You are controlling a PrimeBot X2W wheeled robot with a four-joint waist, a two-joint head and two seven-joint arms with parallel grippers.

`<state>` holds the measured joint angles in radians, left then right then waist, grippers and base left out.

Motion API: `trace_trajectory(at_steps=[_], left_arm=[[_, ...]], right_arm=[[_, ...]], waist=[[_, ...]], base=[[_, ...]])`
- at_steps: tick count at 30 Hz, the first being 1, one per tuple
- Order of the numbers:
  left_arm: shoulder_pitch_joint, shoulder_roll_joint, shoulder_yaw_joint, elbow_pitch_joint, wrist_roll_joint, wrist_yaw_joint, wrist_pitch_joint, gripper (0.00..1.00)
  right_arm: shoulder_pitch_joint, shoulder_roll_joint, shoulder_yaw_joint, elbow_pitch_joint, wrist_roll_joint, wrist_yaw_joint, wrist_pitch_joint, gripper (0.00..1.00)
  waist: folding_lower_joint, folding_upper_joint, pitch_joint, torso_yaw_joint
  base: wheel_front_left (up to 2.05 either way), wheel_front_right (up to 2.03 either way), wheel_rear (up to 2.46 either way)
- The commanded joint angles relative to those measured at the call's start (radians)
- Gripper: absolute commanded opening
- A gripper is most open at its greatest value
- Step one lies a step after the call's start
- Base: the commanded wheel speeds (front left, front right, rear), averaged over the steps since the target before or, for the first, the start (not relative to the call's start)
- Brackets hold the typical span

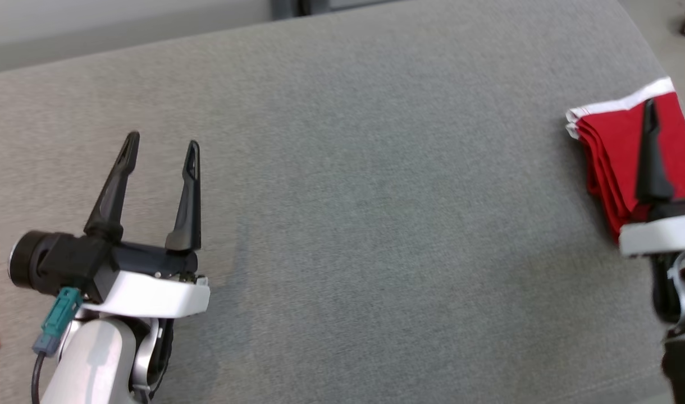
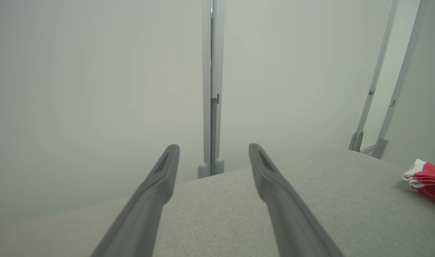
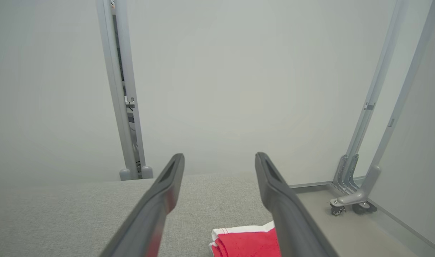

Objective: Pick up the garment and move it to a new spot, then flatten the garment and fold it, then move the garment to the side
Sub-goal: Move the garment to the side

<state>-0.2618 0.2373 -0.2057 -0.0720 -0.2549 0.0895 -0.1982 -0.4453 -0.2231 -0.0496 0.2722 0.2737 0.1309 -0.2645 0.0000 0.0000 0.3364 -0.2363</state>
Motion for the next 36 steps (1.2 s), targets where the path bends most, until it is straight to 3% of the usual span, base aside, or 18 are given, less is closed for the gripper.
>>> trace_trajectory(at_steps=[1, 5, 10, 22, 36], left_arm=[[0.018, -0.001, 0.007, 0.005, -0.01, 0.007, -0.007, 1.0], [0.057, -0.006, 0.014, 0.025, -0.02, 0.016, -0.017, 1.0], [0.105, -0.003, 0.021, 0.046, -0.034, 0.023, -0.026, 1.0], [0.198, -0.003, 0.012, 0.096, -0.056, 0.026, -0.026, 1.0], [0.297, -0.004, 0.023, 0.119, -0.091, 0.053, -0.012, 1.0]], right_arm=[[0.04, 0.016, -0.001, -0.037, -0.036, 0.0, -0.002, 1.0], [0.123, 0.094, 0.019, -0.123, -0.073, 0.0, 0.015, 1.0], [0.209, 0.141, 0.04, -0.186, -0.114, 0.0, 0.047, 1.0], [0.356, 0.168, 0.074, -0.204, -0.136, 0.0, 0.111, 1.0], [0.46, 0.17, 0.027, -0.251, -0.156, 0.0, 0.167, 1.0]], waist=[[0.0, 0.0, -0.049, 0.048], [0.0, 0.0, -0.097, 0.088], [0.0, 0.0, -0.155, 0.125], [0.0, 0.0, -0.269, 0.166], [0.0, 0.0, -0.342, 0.211]], base=[[0.0, 0.0, 0.0], [0.0, 0.0, 0.0], [0.0, 0.0, 0.0], [0.0, 0.0, 0.0], [0.0, 0.0, 0.0]])
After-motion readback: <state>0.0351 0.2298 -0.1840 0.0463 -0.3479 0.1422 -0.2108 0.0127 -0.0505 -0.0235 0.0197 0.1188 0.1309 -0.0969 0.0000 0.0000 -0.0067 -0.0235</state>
